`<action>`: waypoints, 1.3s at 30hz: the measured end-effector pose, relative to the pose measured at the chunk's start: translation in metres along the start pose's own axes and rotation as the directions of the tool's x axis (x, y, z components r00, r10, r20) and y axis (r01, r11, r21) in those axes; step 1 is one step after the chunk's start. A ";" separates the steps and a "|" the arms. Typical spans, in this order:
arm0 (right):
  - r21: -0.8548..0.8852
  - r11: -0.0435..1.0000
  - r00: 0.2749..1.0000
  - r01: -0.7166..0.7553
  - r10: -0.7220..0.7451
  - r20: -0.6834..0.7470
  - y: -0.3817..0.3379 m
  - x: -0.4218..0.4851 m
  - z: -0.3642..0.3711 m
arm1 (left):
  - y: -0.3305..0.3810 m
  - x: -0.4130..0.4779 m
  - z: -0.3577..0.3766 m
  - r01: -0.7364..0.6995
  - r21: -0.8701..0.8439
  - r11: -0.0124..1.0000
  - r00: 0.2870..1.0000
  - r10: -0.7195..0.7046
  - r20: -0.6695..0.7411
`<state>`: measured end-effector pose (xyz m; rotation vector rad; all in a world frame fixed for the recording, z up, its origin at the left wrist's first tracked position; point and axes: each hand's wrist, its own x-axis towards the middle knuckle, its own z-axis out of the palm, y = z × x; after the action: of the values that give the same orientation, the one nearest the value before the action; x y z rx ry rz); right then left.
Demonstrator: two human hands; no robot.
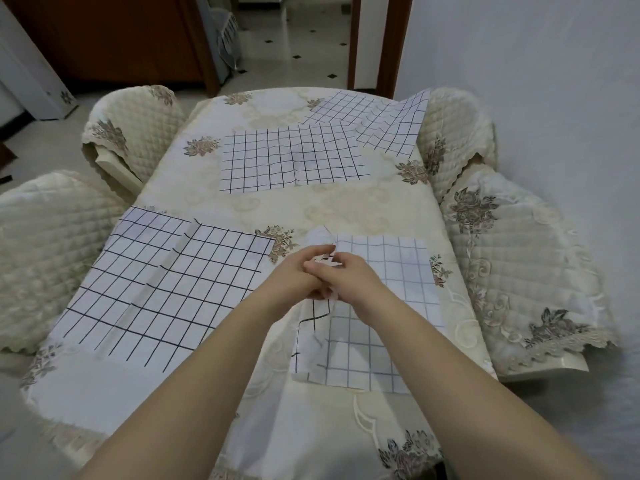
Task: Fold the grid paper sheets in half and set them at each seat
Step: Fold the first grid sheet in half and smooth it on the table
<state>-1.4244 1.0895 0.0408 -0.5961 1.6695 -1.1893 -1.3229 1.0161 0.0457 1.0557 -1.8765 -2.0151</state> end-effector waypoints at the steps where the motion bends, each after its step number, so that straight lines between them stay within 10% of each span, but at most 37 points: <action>1: -0.016 1.000 0.999 0.000 0.000 -0.046 0.000 -0.001 -0.005 | 0.001 0.002 0.004 -0.002 0.016 1.000 1.000 0.002 0.020; 6: -0.027 1.000 0.948 -0.010 0.001 -0.319 0.020 0.008 -0.039 | 0.001 0.010 0.020 0.016 -0.033 0.999 0.988 -0.011 0.155; 21: 0.281 0.951 0.786 -0.127 0.269 -0.557 0.110 0.013 -0.154 | -0.061 0.048 0.019 0.201 -0.062 0.978 0.927 -0.210 -0.310; 32: 0.196 0.951 0.793 -0.240 0.308 -0.526 0.184 0.036 -0.170 | -0.089 0.066 0.029 0.336 -0.041 0.941 0.857 -0.323 -0.402; 39: 0.023 0.949 0.654 -0.314 0.234 -0.720 0.142 0.008 -0.170 | -0.088 0.069 0.031 0.363 -0.095 0.927 0.850 -0.371 -0.373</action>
<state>-1.5611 1.2135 -0.0811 0.1255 2.3926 -1.1798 -1.3639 1.0164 -0.0631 1.7709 -1.5310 -1.8114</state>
